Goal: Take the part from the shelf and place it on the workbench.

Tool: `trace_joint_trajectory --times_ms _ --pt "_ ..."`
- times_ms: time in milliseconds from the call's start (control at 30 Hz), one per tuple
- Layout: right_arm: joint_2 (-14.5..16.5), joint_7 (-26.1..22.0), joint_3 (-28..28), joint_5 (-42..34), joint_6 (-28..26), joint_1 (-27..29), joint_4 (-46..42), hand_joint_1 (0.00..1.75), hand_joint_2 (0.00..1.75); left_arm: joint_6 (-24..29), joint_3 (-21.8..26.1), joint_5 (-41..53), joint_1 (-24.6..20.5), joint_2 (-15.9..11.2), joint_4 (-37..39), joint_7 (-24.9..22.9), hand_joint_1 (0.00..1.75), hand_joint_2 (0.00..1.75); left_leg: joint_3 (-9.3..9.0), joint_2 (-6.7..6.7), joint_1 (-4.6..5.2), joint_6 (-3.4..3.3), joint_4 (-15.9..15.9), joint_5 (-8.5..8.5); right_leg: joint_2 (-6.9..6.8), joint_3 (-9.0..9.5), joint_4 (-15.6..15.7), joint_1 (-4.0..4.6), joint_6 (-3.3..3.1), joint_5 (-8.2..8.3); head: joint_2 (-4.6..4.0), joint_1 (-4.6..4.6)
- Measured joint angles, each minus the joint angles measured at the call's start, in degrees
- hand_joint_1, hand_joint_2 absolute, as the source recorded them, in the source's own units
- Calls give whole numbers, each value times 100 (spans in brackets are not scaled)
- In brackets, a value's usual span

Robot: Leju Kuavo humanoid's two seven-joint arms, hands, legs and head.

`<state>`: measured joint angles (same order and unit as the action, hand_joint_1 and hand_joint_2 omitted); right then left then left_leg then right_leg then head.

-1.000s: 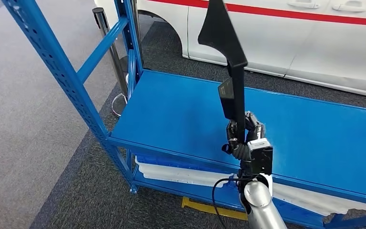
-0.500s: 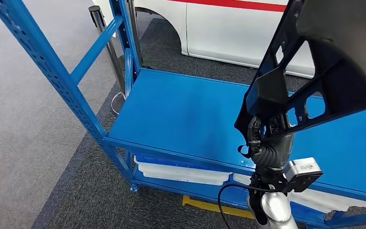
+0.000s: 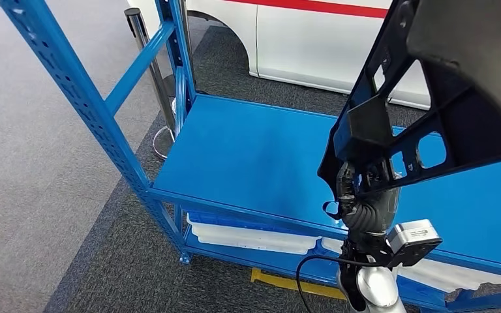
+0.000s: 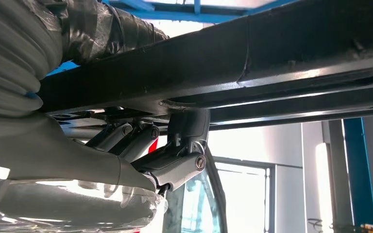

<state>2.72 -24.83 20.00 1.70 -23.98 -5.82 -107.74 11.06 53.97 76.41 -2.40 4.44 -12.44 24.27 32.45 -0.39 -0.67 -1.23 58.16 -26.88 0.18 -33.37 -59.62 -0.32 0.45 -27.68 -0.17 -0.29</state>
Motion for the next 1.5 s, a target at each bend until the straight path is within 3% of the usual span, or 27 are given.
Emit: trace_joint_trajectory --times_ms 33,100,167,200,233,333,400,500,567,633,700,733,833,900,1000,1067,1133,1167,1200,1233,1300,1367,1400,1500 --pt "-1 0 0 0 0 -2 -11 175 175 0 1 1 -3 1 0 1 0 87 -5 5 -14 -40 -28 22 1 -61 -145 -3 27 -110 0 1" --pt "-5 2 1 -22 7 3 -23 175 175 0 1 18 -5 2 0 -1 0 175 -3 15 -18 -84 -51 41 -1 -338 -763 -20 69 -468 0 2" --pt "-17 34 1 -94 24 43 -22 175 175 -1 0 49 -1 1 0 -11 0 175 6 19 -11 -90 -46 42 -2 -649 -1413 -37 99 -705 0 1" --pt "-25 72 0 -127 25 76 -15 175 175 -1 1 59 1 0 0 -17 0 175 6 17 -9 -90 -43 40 -3 -697 -1505 -44 106 -674 0 1" --pt "-34 120 0 -138 14 114 -3 175 175 1 2 63 2 -1 0 -26 0 175 0 13 -9 -87 -39 36 -5 -630 -1361 -48 103 -532 0 1" --pt "-53 164 1 -8 2 272 55 175 175 40 7 90 6 4 0 -68 0 175 -18 0 2 -50 -18 10 -16 -105 -267 -34 43 -22 0 1" --pt "-59 34 2 157 121 472 92 175 175 74 10 110 16 8 0 -106 0 175 -11 -3 17 3 -7 11 -16 37 55 -2 1 43 0 0" --pt "-65 -220 4 308 521 896 126 175 175 103 15 175 35 12 0 -152 0 175 -2 -1 16 84 17 -32 -22 38 99 -14 -70 87 0 -1" --pt "-50 -447 4 422 790 1231 137 175 175 126 15 222 40 20 0 -183 0 175 122 7 9 130 357 -328 -44 33 140 -38 -143 122 0 -3" --pt "-13 -732 4 548 943 1651 152 175 175 144 15 270 53 24 0 -219 0 175 388 11 0 162 1093 -768 -73 -2 128 -24 -178 134 0 -4" --pt "15 -892 3 643 971 1998 185 175 175 150 15 300 75 24 0 -239 0 175 523 12 -1 181 1566 -947 -87 -60 88 -14 -190 142 0 -3" --pt "20 -904 -2 670 967 2108 204 175 175 149 15 309 82 24 0 -242 0 175 436 12 -2 179 1479 -873 -82 -92 60 -13 -191 147 0 -3" --pt "40 -861 -41 690 977 2310 234 175 175 145 19 324 65 22 0 -236 0 175 -210 5 8 140 380 -472 -55 -167 -33 -5 -161 168 0 -3" --pt "60 -838 -94 696 1014 2407 237 175 175 149 28 333 51 21 0 -246 0 175 -391 -1 35 106 8 -386 -44 -192 -60 6 -105 201 0 -3" --pt "98 -831 -170 752 1076 2564 241 175 175 168 61 366 55 17 0 -330 0 175 -350 19 37 11 -34 -262 -26 -207 -41 -2 13 241 0 -2" --pt "129 -833 -212 807 1101 2660 244 175 175 197 78 391 52 17 0 -396 0 175 -276 51 8 -76 -76 -146 -15 -314 -287 -11 67 -60 0 1" --pt "153 -834 -246 877 1109 2720 254 175 175 232 91 398 52 17 0 -439 0 175 -157 80 9 -123 -72 -53 -14 -518 -919 -31 102 -597 0 2" --pt "161 -834 -255 914 1107 2746 265 175 175 245 97 396 54 17 0 -449 0 175 -91 90 12 -123 -61 -10 -15 -593 -1245 -39 117 -783 0 1" --pt "170 -834 -261 944 1102 2772 279 175 175 255 102 392 55 17 0 -449 0 175 -23 98 15 -118 -47 28 -15 -604 -1452 -44 128 -857 0 1" --pt "181 -833 -266 966 1093 2796 294 175 175 262 104 388 55 17 0 -444 0 175 44 103 15 -108 -27 62 -16 -511 -1458 -48 132 -807 0 1" --pt "199 -832 -273 983 1080 2825 311 175 175 270 108 383 52 19 0 -428 0 175 153 106 13 -77 22 113 -18 -22 -869 -51 117 -525 0 1" --pt "218 -832 -278 992 1076 2833 316 175 175 274 109 380 51 22 0 -414 0 175 211 105 24 -25 53 164 -20 474 -124 -28 64 -386 0 0" --pt "229 -833 -280 995 1075 2840 316 175 175 275 109 379 49 23 0 -409 0 175 217 104 28 9 58 194 -19 593 80 -11 34 -374 0 0" --pt "259 -835 -291 997 1073 2859 323 175 175 278 115 378 49 24 0 -403 0 175 235 95 25 122 48 269 -23 544 160 4 -85 -285 0 -1"
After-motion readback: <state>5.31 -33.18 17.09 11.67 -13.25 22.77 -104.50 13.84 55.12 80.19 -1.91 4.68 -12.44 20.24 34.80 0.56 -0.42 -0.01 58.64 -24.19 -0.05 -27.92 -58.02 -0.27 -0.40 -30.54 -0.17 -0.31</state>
